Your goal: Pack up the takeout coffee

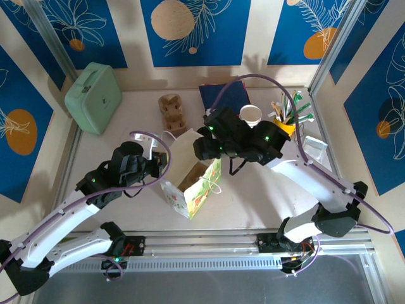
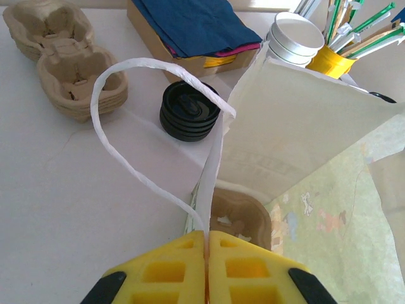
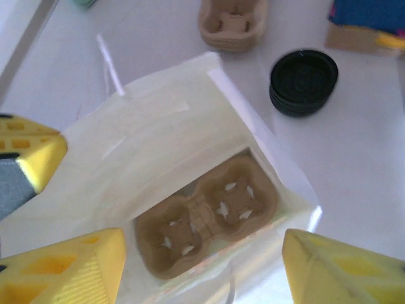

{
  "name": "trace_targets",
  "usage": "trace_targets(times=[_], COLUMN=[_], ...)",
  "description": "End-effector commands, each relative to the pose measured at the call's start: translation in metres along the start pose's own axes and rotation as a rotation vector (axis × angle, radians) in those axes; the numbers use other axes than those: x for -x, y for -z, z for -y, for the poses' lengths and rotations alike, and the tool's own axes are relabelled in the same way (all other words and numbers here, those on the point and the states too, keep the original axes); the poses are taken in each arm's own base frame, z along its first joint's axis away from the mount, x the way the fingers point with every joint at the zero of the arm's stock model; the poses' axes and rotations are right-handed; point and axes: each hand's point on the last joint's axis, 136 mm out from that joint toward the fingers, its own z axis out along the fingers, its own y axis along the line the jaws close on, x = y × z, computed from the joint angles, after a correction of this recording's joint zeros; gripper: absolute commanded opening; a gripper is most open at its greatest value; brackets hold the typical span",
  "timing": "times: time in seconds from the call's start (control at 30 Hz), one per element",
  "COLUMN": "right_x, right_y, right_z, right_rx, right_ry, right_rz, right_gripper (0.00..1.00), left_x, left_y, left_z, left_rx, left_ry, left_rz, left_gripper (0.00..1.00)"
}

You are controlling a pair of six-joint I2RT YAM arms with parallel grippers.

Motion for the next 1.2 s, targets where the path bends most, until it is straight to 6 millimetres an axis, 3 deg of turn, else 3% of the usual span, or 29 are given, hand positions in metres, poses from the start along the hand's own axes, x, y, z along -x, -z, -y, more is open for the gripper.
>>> trace_targets(times=[0.0, 0.2, 0.37, 0.63, 0.83, 1.17], right_x=[-0.018, -0.044, -0.052, -0.06, -0.062, -0.058], right_y=[0.007, -0.004, -0.013, -0.037, -0.048, -0.054], right_z=[0.021, 0.021, 0.032, 0.017, 0.017, 0.013], right_rx=[-0.09, -0.124, -0.195, -0.133, -0.124, -0.076], right_ry=[-0.26, -0.384, -0.427, -0.46, -0.481, -0.444], right_rz=[-0.037, -0.135, -0.163, -0.264, -0.3, -0.31], right_gripper=[0.67, 0.69, 0.7, 0.64, 0.55, 0.26], left_x=[0.012, 0.014, 0.013, 0.018, 0.028, 0.037], left_y=[0.006, 0.005, 0.004, 0.016, 0.033, 0.048], left_z=[0.004, 0.005, 0.007, 0.008, 0.004, -0.006], left_rx=[-0.018, -0.02, -0.036, -0.051, -0.029, 0.029], left_ry=[-0.009, -0.012, -0.016, -0.034, -0.062, -0.093], left_rz=[0.05, 0.061, 0.061, 0.097, 0.141, 0.17], left_gripper=[0.09, 0.13, 0.13, 0.21, 0.36, 0.49])
